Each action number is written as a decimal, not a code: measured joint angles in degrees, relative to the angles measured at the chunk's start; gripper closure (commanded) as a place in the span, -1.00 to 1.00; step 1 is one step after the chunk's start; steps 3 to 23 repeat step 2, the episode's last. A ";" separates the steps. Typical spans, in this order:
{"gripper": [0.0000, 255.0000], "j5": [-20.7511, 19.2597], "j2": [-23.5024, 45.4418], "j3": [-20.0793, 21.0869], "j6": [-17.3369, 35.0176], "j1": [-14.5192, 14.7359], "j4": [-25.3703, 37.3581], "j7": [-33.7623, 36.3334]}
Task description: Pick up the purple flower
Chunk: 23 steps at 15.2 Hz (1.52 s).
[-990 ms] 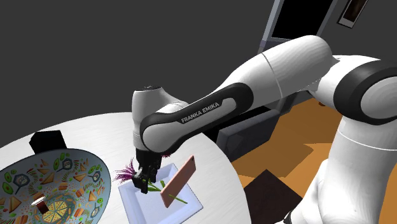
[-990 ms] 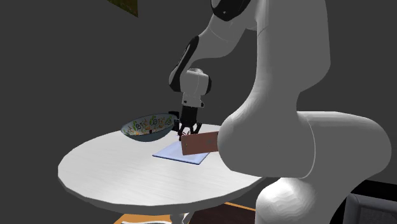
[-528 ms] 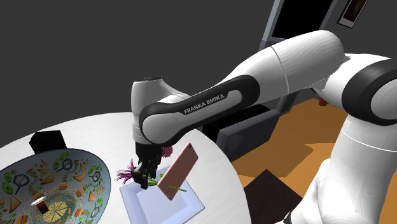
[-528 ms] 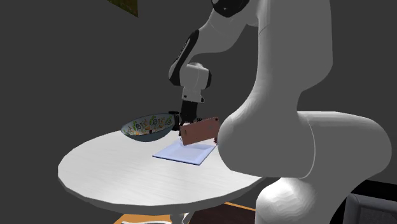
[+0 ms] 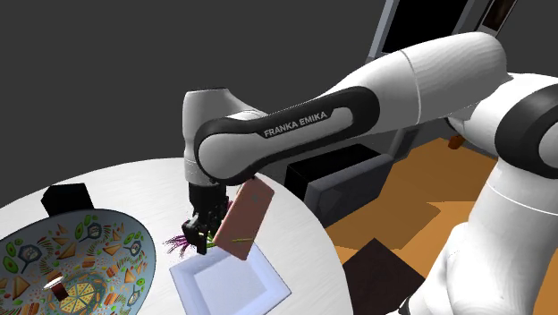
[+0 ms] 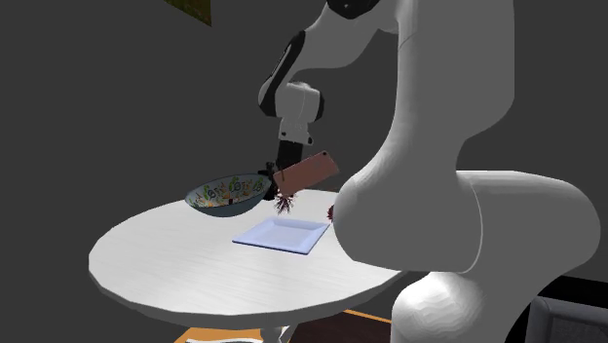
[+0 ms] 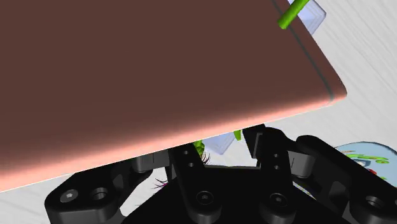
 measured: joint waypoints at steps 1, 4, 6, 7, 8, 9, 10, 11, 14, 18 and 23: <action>1.00 0.13 -0.41 0.01 -0.64 -0.06 0.24 -0.02; 1.00 0.22 -0.69 0.03 -1.14 -0.08 0.48 0.02; 1.00 0.22 -0.69 0.03 -1.14 -0.08 0.48 0.02; 1.00 0.22 -0.69 0.03 -1.14 -0.08 0.48 0.02; 1.00 0.22 -0.69 0.03 -1.14 -0.08 0.48 0.02; 1.00 0.22 -0.69 0.03 -1.14 -0.08 0.48 0.02; 1.00 0.22 -0.69 0.03 -1.14 -0.08 0.48 0.02; 1.00 0.22 -0.69 0.03 -1.14 -0.08 0.48 0.02; 1.00 0.22 -0.69 0.03 -1.14 -0.08 0.48 0.02; 1.00 0.22 -0.69 0.03 -1.14 -0.08 0.48 0.02; 1.00 0.22 -0.69 0.03 -1.14 -0.08 0.48 0.02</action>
